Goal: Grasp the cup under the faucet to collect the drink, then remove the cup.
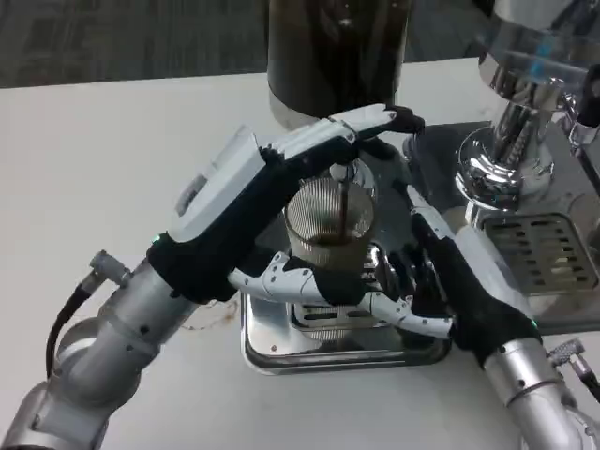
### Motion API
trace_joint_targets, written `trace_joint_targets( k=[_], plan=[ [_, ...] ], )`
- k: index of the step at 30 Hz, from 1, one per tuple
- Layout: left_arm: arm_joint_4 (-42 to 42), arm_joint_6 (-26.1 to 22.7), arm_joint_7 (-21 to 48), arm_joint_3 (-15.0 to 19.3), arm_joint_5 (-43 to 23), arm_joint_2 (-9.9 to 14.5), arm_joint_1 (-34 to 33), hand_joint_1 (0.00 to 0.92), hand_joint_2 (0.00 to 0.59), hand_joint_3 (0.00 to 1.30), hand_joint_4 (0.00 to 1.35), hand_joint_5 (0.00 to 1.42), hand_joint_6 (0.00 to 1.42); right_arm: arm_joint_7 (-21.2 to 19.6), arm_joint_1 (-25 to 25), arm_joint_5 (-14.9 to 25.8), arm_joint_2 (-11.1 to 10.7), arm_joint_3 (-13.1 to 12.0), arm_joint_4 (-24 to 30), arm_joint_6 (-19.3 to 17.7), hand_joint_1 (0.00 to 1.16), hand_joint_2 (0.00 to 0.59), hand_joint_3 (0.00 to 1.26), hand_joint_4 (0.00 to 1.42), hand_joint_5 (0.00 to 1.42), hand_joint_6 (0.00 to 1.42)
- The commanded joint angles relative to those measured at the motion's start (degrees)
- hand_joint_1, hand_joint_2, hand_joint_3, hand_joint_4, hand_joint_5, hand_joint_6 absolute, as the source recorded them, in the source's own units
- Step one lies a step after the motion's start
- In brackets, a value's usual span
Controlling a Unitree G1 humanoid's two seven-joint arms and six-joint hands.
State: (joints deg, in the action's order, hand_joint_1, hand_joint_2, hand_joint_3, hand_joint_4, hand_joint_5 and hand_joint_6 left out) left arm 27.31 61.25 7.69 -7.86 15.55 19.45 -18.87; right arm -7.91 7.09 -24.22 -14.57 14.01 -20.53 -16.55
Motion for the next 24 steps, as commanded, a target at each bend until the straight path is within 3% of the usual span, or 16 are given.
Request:
trace_joint_targets(
  k=[1,13,24],
  plan=[
    [-0.69,-1.17,0.97,-0.57,0.39,0.82,0.25,0.0,0.007,0.27,0.19,0.38,0.33,0.75,3.15,0.85,0.96,-0.03,-3.74,-2.15,0.6,0.194,0.0,0.0,0.0,0.07],
    [-2.33,-2.4,-0.18,-0.27,1.81,0.57,0.55,0.0,0.017,0.27,0.2,0.39,0.33,0.57,10.1,1.54,3.98,0.4,-13.98,-5.46,0.61,0.187,0.0,0.0,0.0,0.07],
    [-4.55,-4.01,-1.23,0.84,1.81,0.81,2.1,0.0,0.025,0.28,0.2,0.39,0.33,-0.49,11.09,1.51,4.96,-0.2,-17.63,-7.88,0.61,0.185,0.0,0.0,0.0,0.06]
  ],
)
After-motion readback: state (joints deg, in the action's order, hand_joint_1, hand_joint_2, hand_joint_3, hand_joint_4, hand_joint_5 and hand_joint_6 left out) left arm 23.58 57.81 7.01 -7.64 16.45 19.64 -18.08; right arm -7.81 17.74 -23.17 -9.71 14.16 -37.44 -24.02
